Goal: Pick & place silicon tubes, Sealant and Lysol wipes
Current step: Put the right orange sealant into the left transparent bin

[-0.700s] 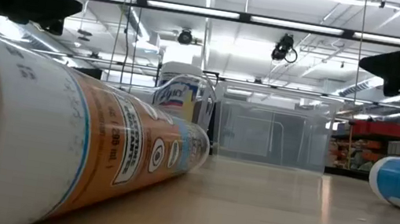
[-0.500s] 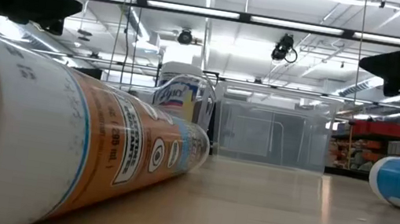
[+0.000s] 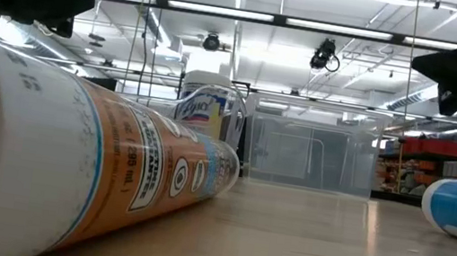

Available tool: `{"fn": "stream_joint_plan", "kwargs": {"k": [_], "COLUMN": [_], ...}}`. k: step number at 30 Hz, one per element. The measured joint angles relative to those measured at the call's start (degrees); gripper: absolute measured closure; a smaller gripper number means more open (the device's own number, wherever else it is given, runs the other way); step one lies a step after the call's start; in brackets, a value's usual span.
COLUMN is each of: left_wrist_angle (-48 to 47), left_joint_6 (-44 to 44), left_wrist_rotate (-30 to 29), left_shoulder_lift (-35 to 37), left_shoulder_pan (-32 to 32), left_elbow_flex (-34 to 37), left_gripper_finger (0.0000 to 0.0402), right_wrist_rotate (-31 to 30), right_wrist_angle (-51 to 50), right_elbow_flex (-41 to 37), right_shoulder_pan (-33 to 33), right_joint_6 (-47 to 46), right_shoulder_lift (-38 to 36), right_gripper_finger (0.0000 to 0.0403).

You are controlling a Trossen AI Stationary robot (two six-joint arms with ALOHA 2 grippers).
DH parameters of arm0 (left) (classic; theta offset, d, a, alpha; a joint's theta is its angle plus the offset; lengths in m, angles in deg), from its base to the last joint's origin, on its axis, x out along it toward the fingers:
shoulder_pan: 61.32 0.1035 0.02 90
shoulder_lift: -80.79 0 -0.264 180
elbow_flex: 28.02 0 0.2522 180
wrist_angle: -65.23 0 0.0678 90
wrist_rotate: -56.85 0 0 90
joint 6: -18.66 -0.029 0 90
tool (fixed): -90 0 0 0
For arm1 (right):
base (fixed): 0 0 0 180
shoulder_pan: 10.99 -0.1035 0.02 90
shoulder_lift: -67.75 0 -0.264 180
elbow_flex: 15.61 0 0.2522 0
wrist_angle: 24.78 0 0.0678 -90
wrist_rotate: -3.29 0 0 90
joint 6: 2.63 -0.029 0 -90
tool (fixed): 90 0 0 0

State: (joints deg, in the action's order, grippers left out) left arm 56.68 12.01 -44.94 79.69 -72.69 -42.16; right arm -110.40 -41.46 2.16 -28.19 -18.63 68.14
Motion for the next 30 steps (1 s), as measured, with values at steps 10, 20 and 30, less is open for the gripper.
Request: {"fn": "stream_joint_plan", "kwargs": {"k": [10,20,30], "left_wrist_angle": [0.19,0.15,0.13], "left_joint_6": [-0.05,-0.03,0.03], "left_wrist_rotate": [-0.19,-0.22,-0.22], "left_shoulder_lift": [0.0,0.0,0.0], "left_shoulder_pan": [0.0,0.0,0.0], "left_elbow_flex": [0.0,0.0,0.0], "left_gripper_finger": [0.0383,0.0383,0.0383], "right_wrist_rotate": [3.77,6.06,3.89], "right_wrist_angle": [3.59,10.09,12.7], "right_elbow_flex": [0.0,0.0,8.85], "right_shoulder_pan": [-0.86,-3.36,-6.8], "right_joint_6": [-6.66,-18.76,-20.5], "right_shoulder_lift": [3.24,13.6,30.75], "right_gripper_finger": [0.0349,0.0172,0.0104]}}
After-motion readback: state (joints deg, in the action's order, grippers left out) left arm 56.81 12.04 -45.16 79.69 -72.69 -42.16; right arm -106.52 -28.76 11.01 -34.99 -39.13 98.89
